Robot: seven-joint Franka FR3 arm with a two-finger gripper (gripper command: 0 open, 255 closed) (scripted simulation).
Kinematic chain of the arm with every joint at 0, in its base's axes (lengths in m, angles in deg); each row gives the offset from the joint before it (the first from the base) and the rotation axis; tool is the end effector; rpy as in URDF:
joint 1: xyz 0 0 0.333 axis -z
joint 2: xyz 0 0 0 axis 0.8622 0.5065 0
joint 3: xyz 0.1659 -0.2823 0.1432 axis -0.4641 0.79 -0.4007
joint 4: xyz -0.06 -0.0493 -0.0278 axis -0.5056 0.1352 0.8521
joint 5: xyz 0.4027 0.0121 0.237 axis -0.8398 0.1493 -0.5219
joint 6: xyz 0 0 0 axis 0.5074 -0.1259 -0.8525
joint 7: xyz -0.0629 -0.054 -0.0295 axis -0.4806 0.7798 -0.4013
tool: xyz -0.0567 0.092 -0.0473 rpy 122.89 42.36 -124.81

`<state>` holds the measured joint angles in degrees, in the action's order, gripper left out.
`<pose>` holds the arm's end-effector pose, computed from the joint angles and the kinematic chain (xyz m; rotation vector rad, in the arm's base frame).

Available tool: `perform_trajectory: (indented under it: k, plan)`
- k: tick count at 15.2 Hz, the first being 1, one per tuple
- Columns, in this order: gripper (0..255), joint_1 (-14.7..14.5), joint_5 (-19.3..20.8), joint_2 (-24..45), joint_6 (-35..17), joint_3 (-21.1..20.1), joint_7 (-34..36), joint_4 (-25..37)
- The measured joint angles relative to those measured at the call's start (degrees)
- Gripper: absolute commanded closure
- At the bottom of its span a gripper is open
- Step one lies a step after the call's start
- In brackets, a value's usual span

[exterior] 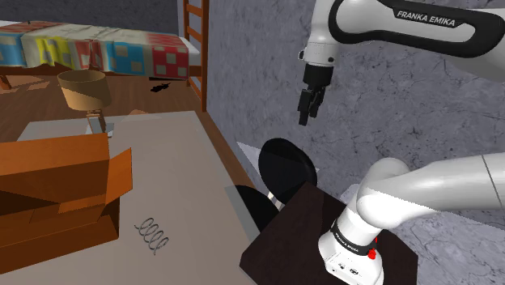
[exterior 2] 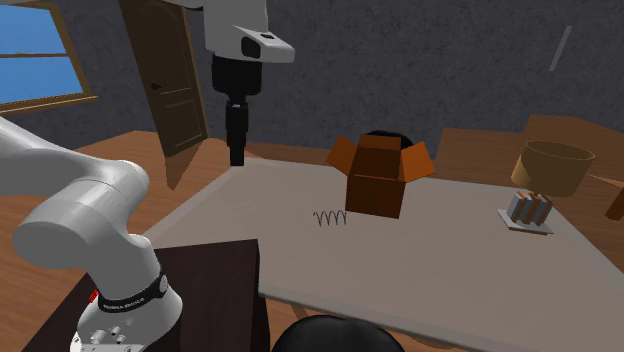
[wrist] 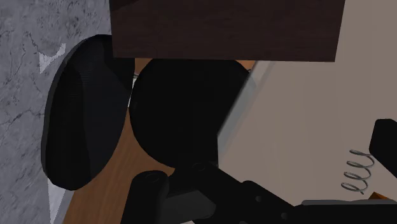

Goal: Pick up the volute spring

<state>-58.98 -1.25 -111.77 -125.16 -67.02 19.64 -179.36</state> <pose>0.3344 -0.0098 0.5984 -3.0741 -0.1308 0.2033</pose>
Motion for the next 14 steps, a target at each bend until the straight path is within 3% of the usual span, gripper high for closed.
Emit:
perform_trajectory:
  k: [5,14]
  plan:
    - [0,-0.99,-1.76,2.26,-5.31,-2.01,1.67,-2.81]
    - [0,-4.04,-6.38,13.05,-21.69,-8.26,6.35,-7.31]
